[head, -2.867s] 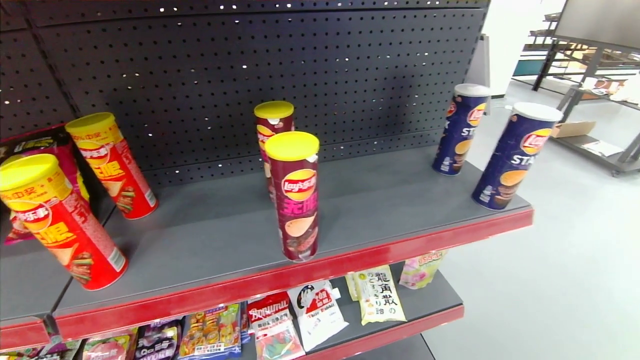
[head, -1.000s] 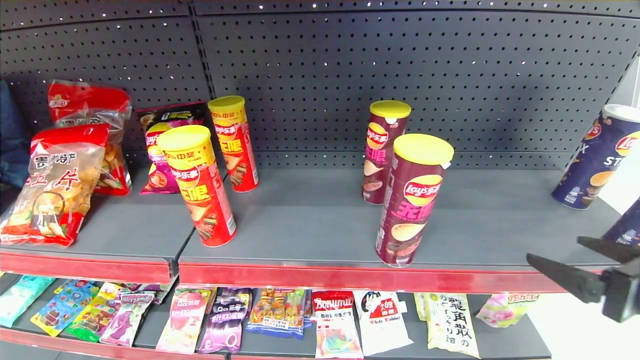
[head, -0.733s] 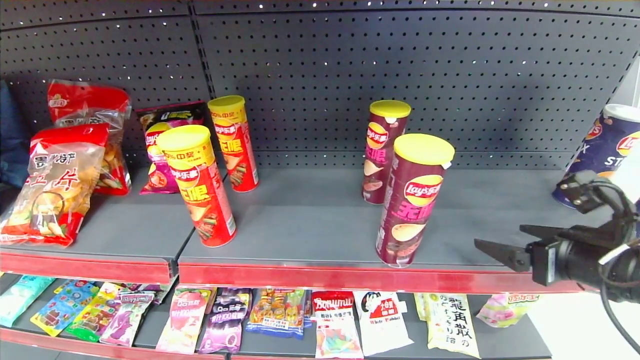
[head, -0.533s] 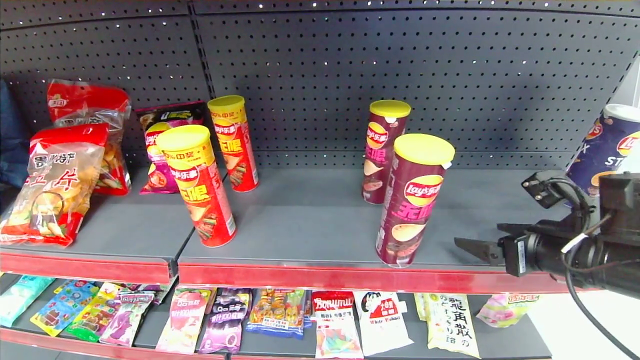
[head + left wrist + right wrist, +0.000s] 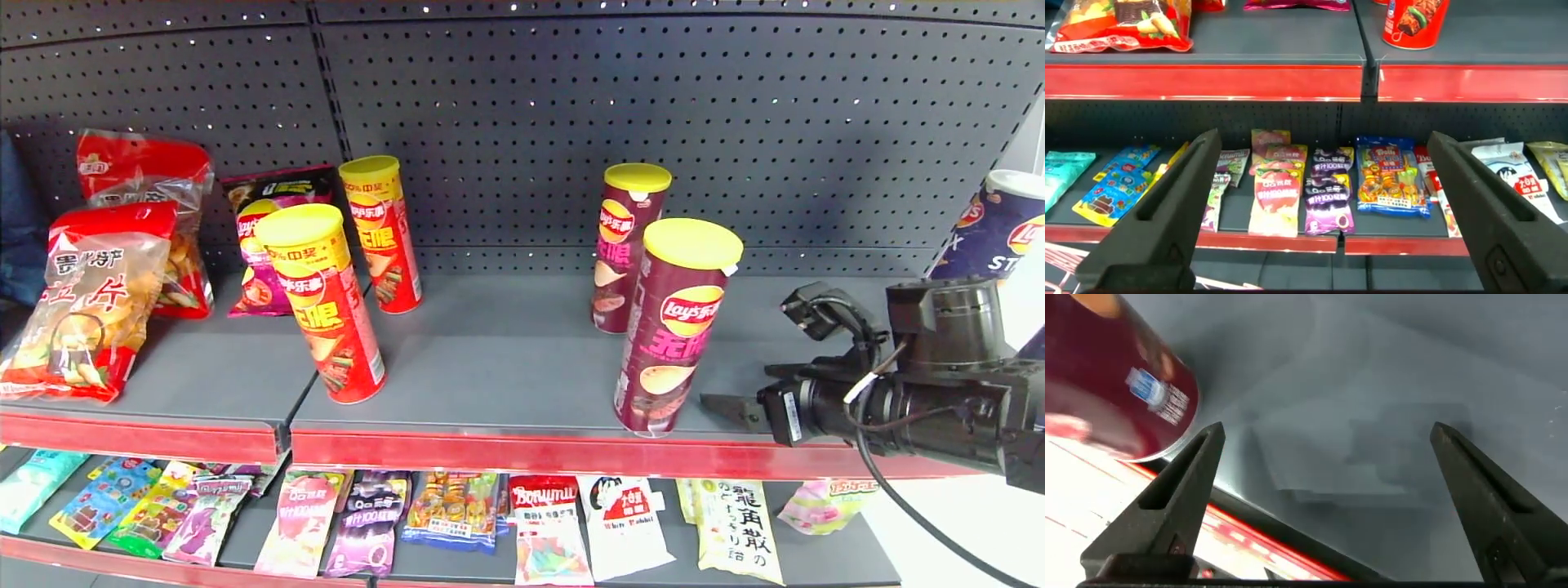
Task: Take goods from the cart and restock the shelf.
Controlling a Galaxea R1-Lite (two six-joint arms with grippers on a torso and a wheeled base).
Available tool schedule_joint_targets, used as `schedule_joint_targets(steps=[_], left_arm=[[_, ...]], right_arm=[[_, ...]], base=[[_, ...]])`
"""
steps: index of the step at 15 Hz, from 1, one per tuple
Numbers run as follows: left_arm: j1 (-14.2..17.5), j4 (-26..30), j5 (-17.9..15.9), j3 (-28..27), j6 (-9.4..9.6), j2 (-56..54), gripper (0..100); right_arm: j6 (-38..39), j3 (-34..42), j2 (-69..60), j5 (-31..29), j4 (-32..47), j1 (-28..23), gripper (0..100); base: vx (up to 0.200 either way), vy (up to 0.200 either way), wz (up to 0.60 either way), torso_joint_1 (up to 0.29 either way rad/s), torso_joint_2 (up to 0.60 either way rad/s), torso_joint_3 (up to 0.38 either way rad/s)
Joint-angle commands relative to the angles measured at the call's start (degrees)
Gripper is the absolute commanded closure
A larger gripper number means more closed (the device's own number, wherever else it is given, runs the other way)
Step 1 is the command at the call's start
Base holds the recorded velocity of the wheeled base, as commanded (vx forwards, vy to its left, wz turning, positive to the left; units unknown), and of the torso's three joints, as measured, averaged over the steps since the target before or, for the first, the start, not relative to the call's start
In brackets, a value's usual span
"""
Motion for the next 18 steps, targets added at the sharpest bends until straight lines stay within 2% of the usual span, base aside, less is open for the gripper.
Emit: schedule_joint_targets(steps=[1, 18], left_arm=[[-0.01, -0.02, -0.03, 0.01, 0.0, 0.16, 0], [-0.01, -0.02, -0.3, 0.01, -0.09, 0.24, 0]], right_arm=[[0.02, -0.33, 1.62, -0.03, -0.04, 0.17, 0], [-0.07, -2.79, 4.61, -0.21, -0.04, 4.3, 0]], base=[[0.0, 0.0, 0.0, 0.0, 0.0, 0.0], [0.0, 0.0, 0.0, 0.0, 0.0, 0.0]])
